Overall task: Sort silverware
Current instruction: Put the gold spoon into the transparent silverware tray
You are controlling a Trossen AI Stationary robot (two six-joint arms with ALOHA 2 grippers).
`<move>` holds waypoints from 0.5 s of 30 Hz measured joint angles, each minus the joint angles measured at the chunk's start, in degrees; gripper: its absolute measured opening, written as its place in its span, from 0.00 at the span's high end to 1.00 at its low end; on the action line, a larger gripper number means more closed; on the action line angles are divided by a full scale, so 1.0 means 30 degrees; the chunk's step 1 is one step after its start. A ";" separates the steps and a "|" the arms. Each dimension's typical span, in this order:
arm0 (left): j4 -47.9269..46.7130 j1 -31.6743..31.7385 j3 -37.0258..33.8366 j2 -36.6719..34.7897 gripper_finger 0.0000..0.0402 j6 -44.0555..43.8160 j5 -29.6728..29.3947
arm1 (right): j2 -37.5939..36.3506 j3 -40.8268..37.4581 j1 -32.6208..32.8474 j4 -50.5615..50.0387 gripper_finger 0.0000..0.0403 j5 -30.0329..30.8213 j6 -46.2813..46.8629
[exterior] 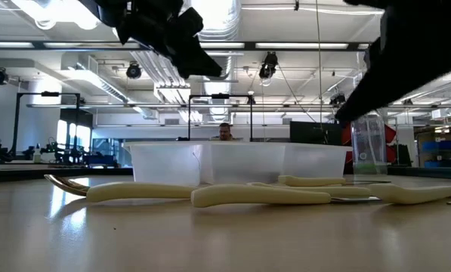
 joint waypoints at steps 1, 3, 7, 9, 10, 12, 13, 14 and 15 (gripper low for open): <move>-0.0472 -0.0136 -0.0002 -0.0136 0.71 -0.0179 -0.0057 | 0.0120 -0.0069 0.0000 0.0059 0.61 -0.0080 -0.0492; -0.1452 -0.0461 -0.0120 -0.0612 0.71 -0.0659 -0.0134 | 0.0583 -0.0113 -0.0004 0.0076 0.62 -0.0509 -0.1338; -0.2065 -0.1868 -0.1213 -0.1677 0.71 -0.1622 -0.0538 | 0.1533 -0.0113 0.0045 0.0428 0.62 -0.1867 -0.1895; -0.2510 -0.2873 -0.1847 -0.2205 0.71 -0.1882 -0.1856 | 0.2046 -0.0113 0.0300 0.0374 0.61 -0.2285 -0.1109; -0.2634 -0.3385 -0.2107 -0.2434 0.71 -0.1922 -0.2762 | 0.2204 -0.0133 0.0578 0.0313 0.61 -0.2317 -0.0653; -0.2889 -0.4297 -0.2544 -0.3069 0.71 -0.1959 -0.4266 | 0.2222 -0.0149 0.1264 0.0274 0.60 -0.2374 0.0459; -0.3232 -0.4695 -0.2698 -0.3401 0.71 -0.2014 -0.4810 | 0.2090 -0.0145 0.1624 0.0325 0.60 -0.2367 0.1173; -0.3519 -0.5030 -0.2837 -0.3652 0.71 -0.2197 -0.5117 | 0.1900 -0.0142 0.2005 0.0260 0.60 -0.2404 0.1941; -0.3583 -0.5331 -0.2977 -0.3828 0.71 -0.2486 -0.5158 | 0.1658 -0.0142 0.2413 0.0184 0.60 -0.2418 0.2577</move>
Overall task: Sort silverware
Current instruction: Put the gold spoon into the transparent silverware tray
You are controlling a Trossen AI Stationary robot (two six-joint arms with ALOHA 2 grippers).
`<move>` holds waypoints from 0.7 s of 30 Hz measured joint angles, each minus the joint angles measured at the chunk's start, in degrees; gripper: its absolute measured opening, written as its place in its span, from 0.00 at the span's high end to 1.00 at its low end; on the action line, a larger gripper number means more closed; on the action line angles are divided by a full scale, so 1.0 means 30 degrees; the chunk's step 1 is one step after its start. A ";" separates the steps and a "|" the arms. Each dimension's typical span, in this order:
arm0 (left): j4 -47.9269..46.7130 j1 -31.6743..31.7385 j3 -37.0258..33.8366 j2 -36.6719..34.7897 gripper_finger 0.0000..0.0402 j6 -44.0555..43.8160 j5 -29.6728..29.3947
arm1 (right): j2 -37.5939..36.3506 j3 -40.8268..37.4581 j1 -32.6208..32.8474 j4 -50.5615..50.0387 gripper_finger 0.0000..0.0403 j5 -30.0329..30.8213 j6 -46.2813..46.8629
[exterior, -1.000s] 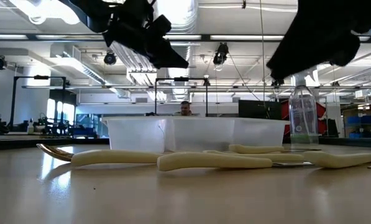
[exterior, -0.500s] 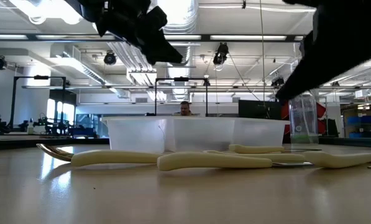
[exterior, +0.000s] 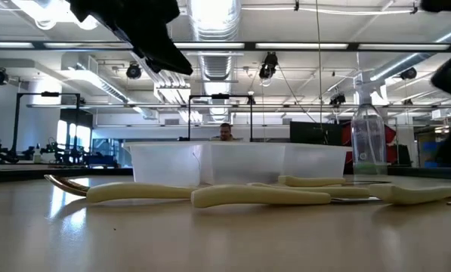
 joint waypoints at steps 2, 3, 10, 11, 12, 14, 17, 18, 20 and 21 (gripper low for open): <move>0.0082 -0.0526 -0.0380 -0.0447 0.71 -0.0704 0.0006 | -0.0385 0.0015 0.0664 -0.0111 0.60 -0.0067 0.1266; 0.0158 -0.0789 -0.0644 -0.0680 0.71 -0.1006 0.0027 | -0.0507 0.0105 0.0995 -0.0249 0.61 -0.0204 0.1911; 0.2233 -0.1705 -0.2789 -0.1384 0.71 -0.2559 0.0033 | -0.0628 0.0624 0.2854 -0.1087 0.64 -0.4952 0.6255; 0.2599 -0.1729 -0.2986 -0.1469 0.71 -0.2769 0.0026 | -0.0656 0.0786 0.3032 -0.1594 0.64 -0.5331 0.6740; 0.2787 -0.1729 -0.3193 -0.1596 0.71 -0.2903 0.0026 | -0.0677 0.1003 0.3192 -0.2151 0.64 -0.5601 0.7227; 0.3343 -0.1729 -0.3502 -0.1703 0.71 -0.2971 0.0007 | -0.0783 0.1393 0.3649 -0.3055 0.64 -0.5931 0.8278; 0.3987 -0.1722 -0.3640 -0.1807 0.71 -0.2983 -0.0003 | -0.0801 0.1476 0.4111 -0.3869 0.63 -0.7052 0.9730; 0.4003 -0.1722 -0.3645 -0.1821 0.71 -0.2980 -0.0003 | -0.0762 0.1401 0.4248 -0.3811 0.63 -0.7369 1.0105; 0.4056 -0.1722 -0.3590 -0.1743 0.71 -0.2972 -0.0003 | -0.0715 0.1238 0.4368 -0.3849 0.63 -0.7603 1.0535; 0.4052 -0.1722 -0.3580 -0.1749 0.71 -0.2962 -0.0003 | -0.0687 0.1192 0.4353 -0.3837 0.64 -0.7605 1.0580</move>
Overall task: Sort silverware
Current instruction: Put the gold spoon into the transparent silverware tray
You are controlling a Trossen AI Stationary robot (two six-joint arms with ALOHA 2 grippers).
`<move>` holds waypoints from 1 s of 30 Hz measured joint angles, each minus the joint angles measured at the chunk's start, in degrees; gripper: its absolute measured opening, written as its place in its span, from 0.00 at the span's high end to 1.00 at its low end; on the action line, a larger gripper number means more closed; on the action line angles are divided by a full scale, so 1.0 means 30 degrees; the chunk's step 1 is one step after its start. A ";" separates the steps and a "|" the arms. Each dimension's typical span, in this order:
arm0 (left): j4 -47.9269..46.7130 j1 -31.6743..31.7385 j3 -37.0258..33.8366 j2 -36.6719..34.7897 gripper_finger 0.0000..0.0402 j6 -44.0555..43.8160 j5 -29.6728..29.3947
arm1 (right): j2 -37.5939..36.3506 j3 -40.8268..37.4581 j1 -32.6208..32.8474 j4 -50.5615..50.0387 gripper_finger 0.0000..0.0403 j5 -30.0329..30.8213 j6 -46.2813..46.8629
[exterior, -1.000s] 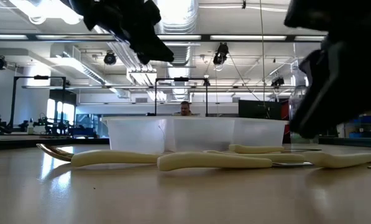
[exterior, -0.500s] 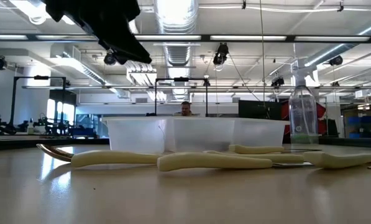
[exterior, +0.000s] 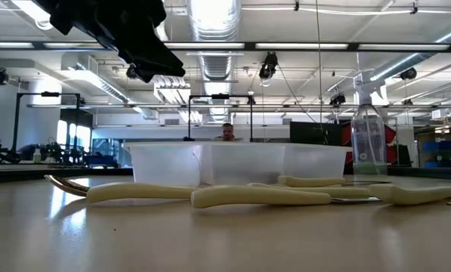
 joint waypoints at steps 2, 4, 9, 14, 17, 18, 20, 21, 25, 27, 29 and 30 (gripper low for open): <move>-0.0057 0.0000 -0.0036 0.0009 0.71 0.0049 0.0005 | 0.0048 -0.0121 -0.0131 0.0028 0.65 0.0038 -0.0045; 0.0017 0.0000 -0.0022 0.0026 0.71 0.0063 0.0002 | 0.0055 -0.0251 -0.0345 0.0041 0.66 0.0041 -0.0354; -0.0078 0.0000 -0.0119 -0.0046 0.71 0.0170 0.0000 | 0.0077 -0.1077 -0.0825 0.0044 0.72 0.0035 -0.0517; -0.0457 0.0000 -0.0175 -0.0106 0.71 0.0177 -0.0007 | 0.0044 -0.1676 -0.1049 0.0715 0.80 0.0003 -0.1337; -0.0496 0.0000 -0.0182 -0.0110 0.71 0.0333 -0.0022 | 0.0217 -0.1894 -0.1090 0.1050 0.86 0.0088 -0.1593; -0.0493 0.0002 -0.0182 -0.0119 0.71 0.0345 -0.0024 | 0.0440 -0.1913 -0.1092 0.1210 0.88 0.0114 -0.1815; -0.0485 0.0022 -0.0182 -0.0120 0.71 0.0380 -0.0030 | 0.0907 -0.1909 -0.1143 0.1407 0.93 0.0102 -0.2260; -0.0436 0.0022 -0.0182 -0.0122 0.71 0.0426 -0.0036 | 0.1110 -0.1862 -0.1191 0.1482 0.95 0.0108 -0.2310; -0.0299 0.0022 -0.0182 -0.0122 0.71 0.0494 -0.0069 | 0.1398 -0.1830 -0.1522 0.1273 0.99 -0.0143 -0.3140; -0.0287 0.0022 -0.0173 -0.0124 0.71 0.0646 -0.0196 | 0.1328 -0.1818 -0.1814 0.1144 0.99 -0.0302 -0.3583; -0.0285 0.0022 -0.0168 -0.0153 0.71 0.1095 -0.0219 | 0.1039 -0.1871 -0.2170 0.1017 1.00 -0.0264 -0.4485; -0.0292 0.0022 -0.0168 -0.0186 0.71 0.1434 -0.0225 | 0.0824 -0.1938 -0.2380 0.0802 1.00 -0.0014 -0.4896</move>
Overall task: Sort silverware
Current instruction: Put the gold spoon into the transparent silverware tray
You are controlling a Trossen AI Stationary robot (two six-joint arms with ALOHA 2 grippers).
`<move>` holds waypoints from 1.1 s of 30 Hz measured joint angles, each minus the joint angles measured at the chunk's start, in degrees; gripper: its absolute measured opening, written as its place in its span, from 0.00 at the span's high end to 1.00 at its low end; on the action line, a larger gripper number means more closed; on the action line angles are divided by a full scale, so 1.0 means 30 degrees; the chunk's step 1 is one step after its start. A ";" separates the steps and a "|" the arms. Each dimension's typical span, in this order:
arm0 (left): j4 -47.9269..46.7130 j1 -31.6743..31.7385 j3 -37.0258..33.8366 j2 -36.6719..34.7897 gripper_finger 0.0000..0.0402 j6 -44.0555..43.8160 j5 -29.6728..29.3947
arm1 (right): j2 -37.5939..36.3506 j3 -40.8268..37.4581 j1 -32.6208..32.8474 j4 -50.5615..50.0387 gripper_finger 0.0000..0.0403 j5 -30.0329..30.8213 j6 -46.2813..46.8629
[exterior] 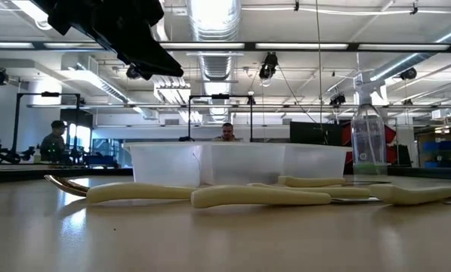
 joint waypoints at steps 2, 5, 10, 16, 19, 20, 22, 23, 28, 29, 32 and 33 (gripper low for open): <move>0.0015 0.0000 0.0000 -0.0109 0.71 0.0376 0.0007 | -0.0469 -0.0089 -0.0465 -0.0347 1.00 0.0821 -0.0786; 0.0167 0.0000 0.0000 -0.0205 0.71 0.0407 0.0009 | -0.1048 -0.0178 -0.1118 -0.0830 1.00 0.1999 -0.2189; 0.0651 -0.0113 -0.0286 -0.0177 0.71 0.0691 0.1709 | -0.1697 -0.0165 -0.2249 -0.0938 1.00 0.2722 -0.4761; 0.2671 -0.0146 -0.1835 -0.0154 0.71 0.1085 0.5100 | -0.1766 0.0285 -0.3405 -0.1028 1.00 0.2576 -0.9243; 0.3350 -0.0146 -0.2468 -0.0154 0.71 0.0983 0.5870 | -0.1842 0.0995 -0.4289 -0.1645 1.00 0.2575 -1.1604; 0.3622 -0.0146 -0.2641 -0.0154 0.71 0.0832 0.5893 | -0.1851 0.1300 -0.4594 -0.1902 1.00 0.2574 -1.2458; 0.3748 -0.0146 -0.2869 -0.0169 0.71 0.0638 0.5898 | -0.1919 0.1962 -0.5254 -0.2492 1.00 0.2584 -1.4225; 0.3682 -0.0146 -0.2885 -0.0169 0.71 0.0606 0.5896 | -0.1976 0.2279 -0.5583 -0.2827 1.00 0.2590 -1.5147; 0.3759 -0.0146 -0.2885 -0.0176 0.70 0.0548 0.5901 | -0.2551 0.3555 -0.7476 -0.3622 1.00 0.2457 -1.9866; 0.3748 -0.0146 -0.2885 -0.0176 0.70 0.0550 0.5908 | -0.2740 0.3770 -0.7899 -0.3667 1.00 0.2413 -2.0778; 0.3716 -0.0146 -0.2885 -0.0199 0.69 0.0543 0.6266 | -0.3343 0.4440 -0.9172 -0.3639 1.00 0.2221 -2.3506; 0.3723 -0.0146 -0.2885 -0.0213 0.69 0.0535 0.6280 | -0.3446 0.4729 -0.9624 -0.3621 1.00 0.2009 -2.4410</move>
